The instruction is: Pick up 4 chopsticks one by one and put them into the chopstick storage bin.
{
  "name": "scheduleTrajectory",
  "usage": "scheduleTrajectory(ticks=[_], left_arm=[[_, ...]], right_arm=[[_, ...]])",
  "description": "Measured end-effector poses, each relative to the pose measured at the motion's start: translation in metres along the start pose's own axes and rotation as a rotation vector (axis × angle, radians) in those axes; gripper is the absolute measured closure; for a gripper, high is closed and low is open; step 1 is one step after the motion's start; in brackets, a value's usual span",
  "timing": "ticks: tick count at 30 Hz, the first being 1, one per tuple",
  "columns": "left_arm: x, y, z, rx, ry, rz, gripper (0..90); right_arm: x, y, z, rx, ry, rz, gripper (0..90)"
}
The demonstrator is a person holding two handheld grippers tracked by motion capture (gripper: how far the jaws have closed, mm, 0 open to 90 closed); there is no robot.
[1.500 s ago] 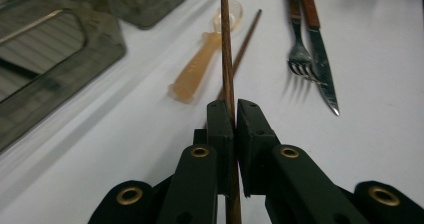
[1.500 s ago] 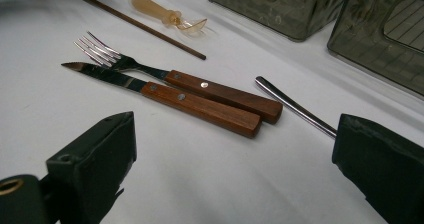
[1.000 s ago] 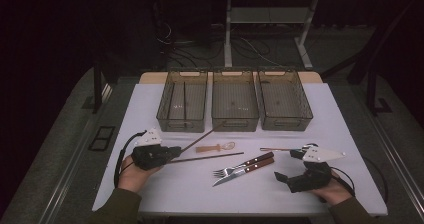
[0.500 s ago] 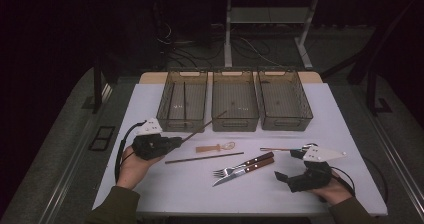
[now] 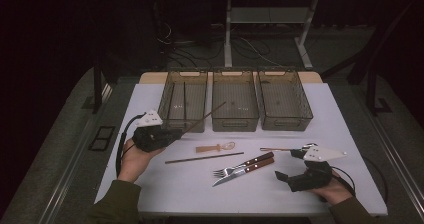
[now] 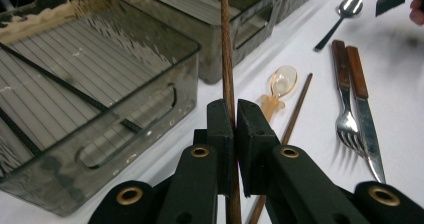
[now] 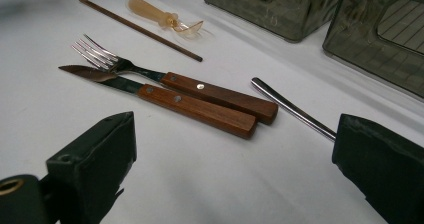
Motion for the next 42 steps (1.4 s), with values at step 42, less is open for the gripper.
scheduleTrajectory(ticks=[42], left_arm=[[0.045, -0.115, -0.041, -0.126, 0.064, -0.233, 84.7]], right_arm=[[-0.002, -0.003, -0.001, -0.003, 0.009, 0.0, 4.1]])
Point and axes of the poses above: each handheld gripper's, and its own axes: x roughly forward along the jaws, z roughly out of its underside, y roughly to its right, the point moved 10 cm from there along x, roughly forward along the jaws, and after that the axes turned 4 degrees about y, right-handed, at the moved point
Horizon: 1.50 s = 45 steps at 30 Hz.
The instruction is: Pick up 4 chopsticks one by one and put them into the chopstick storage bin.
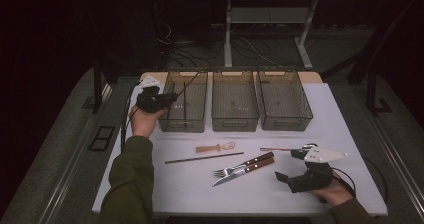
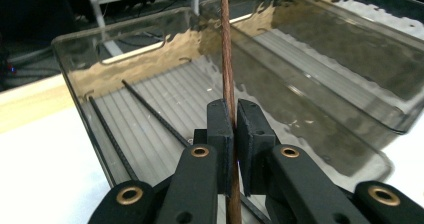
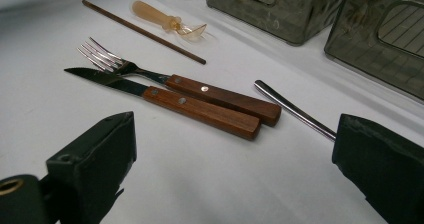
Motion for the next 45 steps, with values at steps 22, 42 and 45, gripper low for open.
scheduleTrajectory(ticks=[22, 42, 45], left_arm=[[0.015, -0.012, 0.017, -0.065, -0.069, -0.063, 57.0], [-0.005, 0.026, 0.001, 0.025, -0.06, 0.07, 27.0], [-0.01, 0.039, 0.0, 0.041, -0.063, 0.109, 24.1]], right_arm=[[-0.001, -0.001, 0.0, -0.005, -0.001, -0.005, 4.1], [-0.001, -0.001, 0.0, -0.004, -0.001, 0.0, 4.1], [-0.001, 0.0, 0.0, -0.004, 0.001, 0.002, 4.1]])
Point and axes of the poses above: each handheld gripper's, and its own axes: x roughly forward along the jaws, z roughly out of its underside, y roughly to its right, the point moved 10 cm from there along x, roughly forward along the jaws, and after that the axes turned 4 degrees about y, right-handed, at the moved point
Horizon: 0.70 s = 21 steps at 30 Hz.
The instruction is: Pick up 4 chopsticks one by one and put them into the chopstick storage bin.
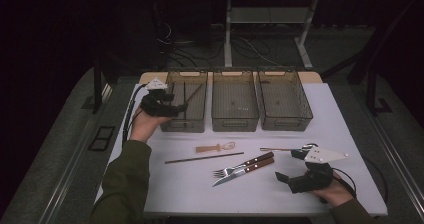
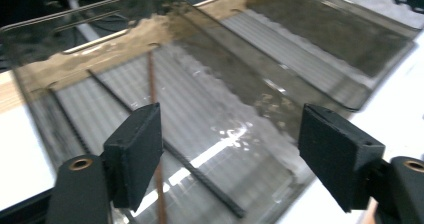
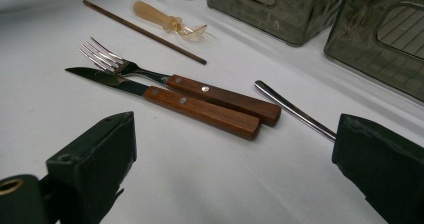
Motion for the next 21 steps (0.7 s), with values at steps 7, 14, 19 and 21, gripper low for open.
scheduleTrajectory(ticks=[7, 14, 19, 21], left_arm=[[-0.008, 0.031, 0.001, 0.055, -0.011, 0.076, 20.7], [-0.012, 0.061, 0.013, 0.103, -0.022, 0.129, 20.0], [-0.015, 0.074, 0.024, 0.105, -0.011, 0.151, 20.2], [-0.015, 0.079, 0.03, 0.111, -0.011, 0.158, 20.2]], right_arm=[[0.0, 0.0, 0.0, 0.004, -0.001, 0.0, 4.1], [-0.001, 0.001, 0.0, 0.006, 0.005, 0.005, 4.1], [-0.001, 0.001, 0.0, 0.003, 0.001, 0.003, 4.1], [-0.001, 0.001, 0.0, 0.001, 0.002, 0.003, 4.1]])
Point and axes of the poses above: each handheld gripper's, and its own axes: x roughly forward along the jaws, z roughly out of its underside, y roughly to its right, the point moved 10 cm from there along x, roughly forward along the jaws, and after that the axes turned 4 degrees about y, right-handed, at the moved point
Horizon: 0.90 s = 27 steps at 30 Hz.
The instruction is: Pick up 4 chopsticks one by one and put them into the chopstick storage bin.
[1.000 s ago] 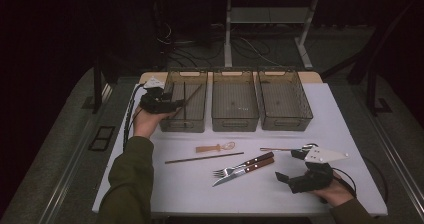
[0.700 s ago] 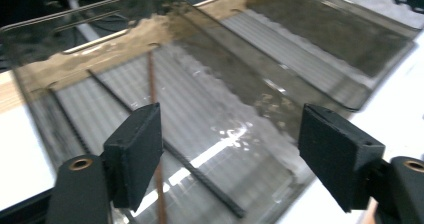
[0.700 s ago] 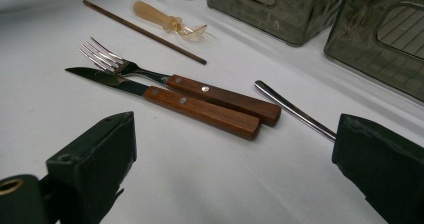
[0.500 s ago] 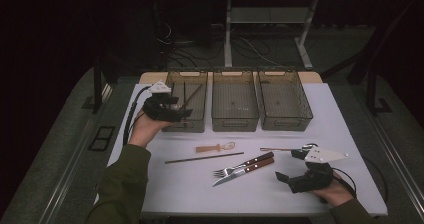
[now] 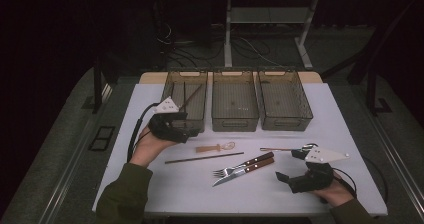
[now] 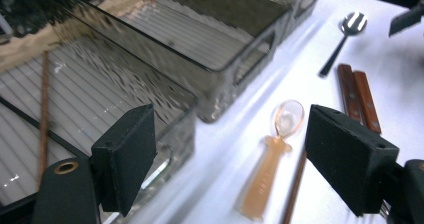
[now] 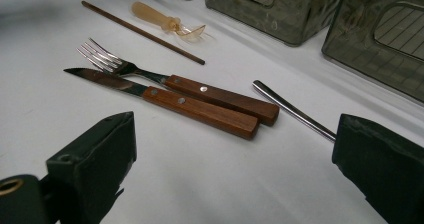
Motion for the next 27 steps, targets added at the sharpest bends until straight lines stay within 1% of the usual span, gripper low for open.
scheduleTrajectory(ticks=[2, 6, 9, 11, 13, 17, 19, 21, 22, 26, 27], left_arm=[[0.001, 0.005, 0.006, 0.007, -0.005, 0.003, 20.7], [0.003, 0.014, 0.018, 0.008, -0.009, 0.017, 22.2], [0.004, 0.021, 0.027, 0.025, -0.022, 0.023, 24.1], [0.003, 0.023, 0.031, 0.027, -0.012, 0.025, 26.0], [0.002, 0.026, 0.035, 0.024, -0.001, 0.034, 31.7], [0.002, 0.029, 0.045, 0.02, -0.008, 0.069, 42.7], [0.003, 0.029, 0.048, 0.02, -0.02, 0.084, 48.1], [0.004, 0.028, 0.053, 0.035, -0.047, 0.091, 53.2], [0.004, 0.029, 0.055, 0.035, -0.055, 0.099, 55.7], [0.007, 0.031, 0.062, 0.035, -0.078, 0.131, 63.6], [0.008, 0.031, 0.063, 0.035, -0.084, 0.131, 64.6]], right_arm=[[0.0, 0.0, 0.0, -0.001, 0.0, 0.0, 4.1], [0.0, 0.0, 0.0, 0.003, 0.002, 0.003, 4.1], [-0.001, 0.001, 0.0, 0.001, 0.0, 0.005, 4.1], [-0.001, 0.001, 0.0, 0.001, 0.001, 0.005, 4.1], [-0.001, 0.001, 0.0, 0.001, 0.002, 0.004, 4.1], [-0.001, 0.001, 0.0, 0.003, 0.003, 0.006, 4.1], [-0.001, 0.001, 0.0, 0.007, 0.005, 0.005, 4.1], [-0.001, 0.002, 0.0, 0.01, 0.004, 0.005, 4.1], [-0.001, 0.002, 0.0, 0.009, 0.004, 0.005, 4.1], [-0.001, 0.003, 0.0, 0.01, 0.005, 0.007, 4.1], [-0.001, 0.003, 0.0, 0.012, 0.005, 0.007, 4.1]])
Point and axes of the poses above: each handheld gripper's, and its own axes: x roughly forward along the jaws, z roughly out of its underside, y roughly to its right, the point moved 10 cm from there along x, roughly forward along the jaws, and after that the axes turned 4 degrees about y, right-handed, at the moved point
